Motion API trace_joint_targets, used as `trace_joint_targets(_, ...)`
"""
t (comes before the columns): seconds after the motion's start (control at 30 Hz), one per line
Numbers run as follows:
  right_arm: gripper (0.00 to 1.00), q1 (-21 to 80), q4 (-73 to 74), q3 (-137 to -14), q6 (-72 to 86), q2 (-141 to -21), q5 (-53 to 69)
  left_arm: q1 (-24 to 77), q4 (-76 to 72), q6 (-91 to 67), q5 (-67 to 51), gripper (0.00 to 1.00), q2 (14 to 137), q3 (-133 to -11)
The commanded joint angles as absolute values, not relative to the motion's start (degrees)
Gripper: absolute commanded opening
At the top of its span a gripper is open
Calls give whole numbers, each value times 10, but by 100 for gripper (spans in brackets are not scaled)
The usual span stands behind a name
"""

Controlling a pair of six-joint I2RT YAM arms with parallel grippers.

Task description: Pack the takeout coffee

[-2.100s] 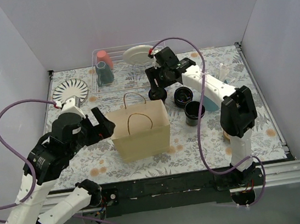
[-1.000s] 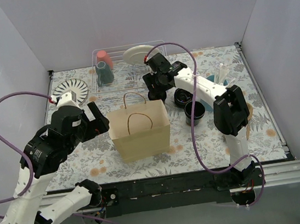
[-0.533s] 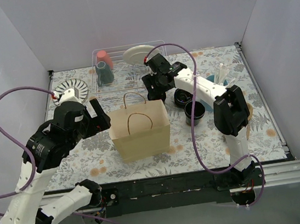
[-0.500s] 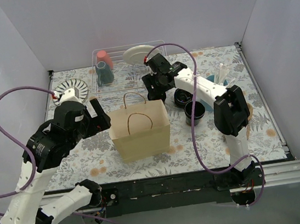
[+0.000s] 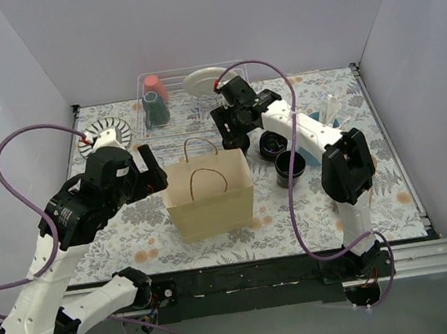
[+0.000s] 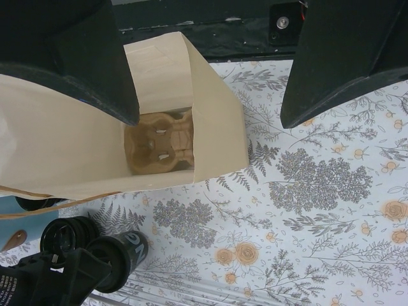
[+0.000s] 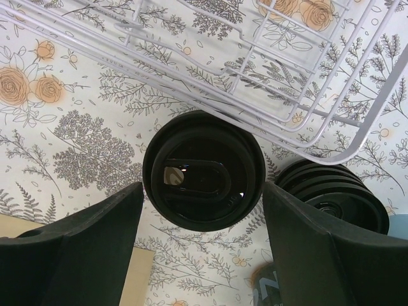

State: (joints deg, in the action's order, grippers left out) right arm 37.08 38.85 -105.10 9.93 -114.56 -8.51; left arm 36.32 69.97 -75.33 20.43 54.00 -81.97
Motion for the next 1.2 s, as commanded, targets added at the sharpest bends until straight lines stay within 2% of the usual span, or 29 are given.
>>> trace_joint_targets(0.0,84,374,367,-1043,92,-1121,-77,365,691,-744,215,93,538,-831)
trace_joint_targets(1.17,82,377,369,-1009,98,-1153,-68,365,706,-753,224,93,526,-835)
